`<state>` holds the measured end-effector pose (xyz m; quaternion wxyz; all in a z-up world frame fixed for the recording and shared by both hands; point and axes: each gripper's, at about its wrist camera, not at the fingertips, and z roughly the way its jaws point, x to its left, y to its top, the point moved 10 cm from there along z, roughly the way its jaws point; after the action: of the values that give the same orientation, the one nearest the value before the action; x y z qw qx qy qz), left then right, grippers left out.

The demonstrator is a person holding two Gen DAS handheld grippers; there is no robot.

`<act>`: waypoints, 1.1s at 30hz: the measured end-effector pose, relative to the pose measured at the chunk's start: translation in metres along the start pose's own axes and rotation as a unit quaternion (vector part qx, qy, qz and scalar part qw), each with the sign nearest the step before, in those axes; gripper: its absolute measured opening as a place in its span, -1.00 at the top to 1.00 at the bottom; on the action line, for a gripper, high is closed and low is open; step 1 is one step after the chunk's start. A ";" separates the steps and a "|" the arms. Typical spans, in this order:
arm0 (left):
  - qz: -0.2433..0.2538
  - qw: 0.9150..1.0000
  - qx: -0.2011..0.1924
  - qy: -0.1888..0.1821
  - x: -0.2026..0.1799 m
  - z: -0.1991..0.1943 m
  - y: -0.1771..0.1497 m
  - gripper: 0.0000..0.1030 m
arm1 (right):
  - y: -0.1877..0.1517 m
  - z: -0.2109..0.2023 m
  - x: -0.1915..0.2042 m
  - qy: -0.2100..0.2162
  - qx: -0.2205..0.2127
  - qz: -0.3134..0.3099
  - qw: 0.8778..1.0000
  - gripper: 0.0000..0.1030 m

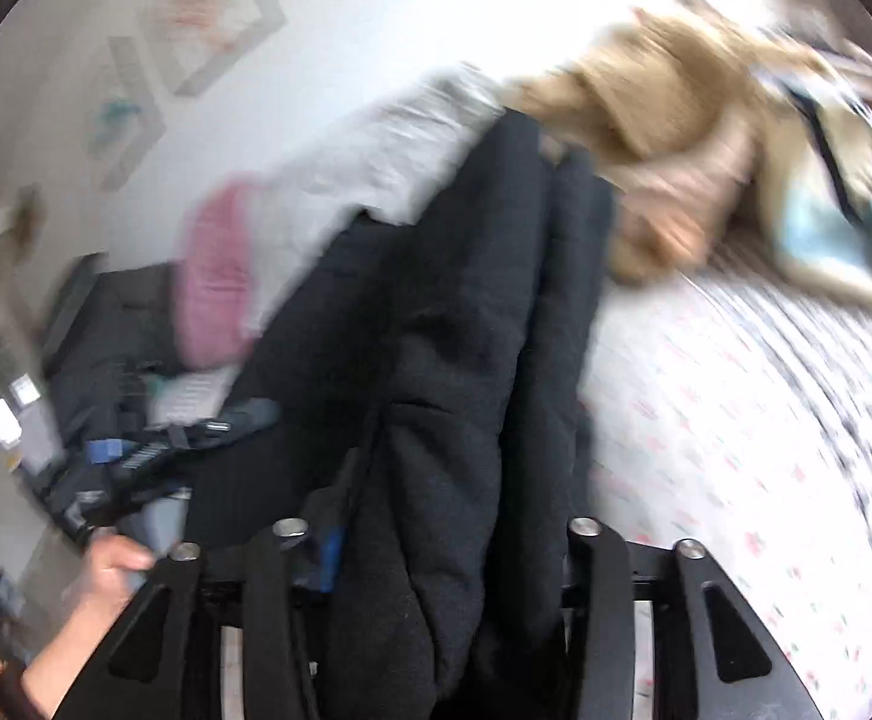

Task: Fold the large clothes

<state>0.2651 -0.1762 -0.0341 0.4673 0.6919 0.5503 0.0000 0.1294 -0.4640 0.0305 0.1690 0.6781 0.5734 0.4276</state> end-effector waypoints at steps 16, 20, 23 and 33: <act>0.051 0.979 0.077 0.182 0.035 -0.017 -0.070 -0.79 | -0.041 0.011 -0.107 -0.142 0.115 0.166 0.969 -0.54; 0.074 0.971 0.095 0.205 0.013 -0.039 -0.087 -0.90 | -0.037 0.007 -0.034 -0.152 0.105 0.066 0.981 -0.68; 0.059 0.967 0.099 0.229 0.003 -0.056 -0.109 -0.96 | -0.053 -0.002 -0.002 -0.165 0.098 0.016 0.981 -0.84; 0.065 0.954 0.113 0.269 -0.011 -0.066 -0.176 -0.97 | -0.123 -0.001 0.006 -0.254 0.107 -0.035 0.961 -0.96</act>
<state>0.0925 -0.1493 -0.1050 0.2197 0.7485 0.6063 0.1543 0.0503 -0.4235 -0.0552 0.2502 0.7582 0.5774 0.1708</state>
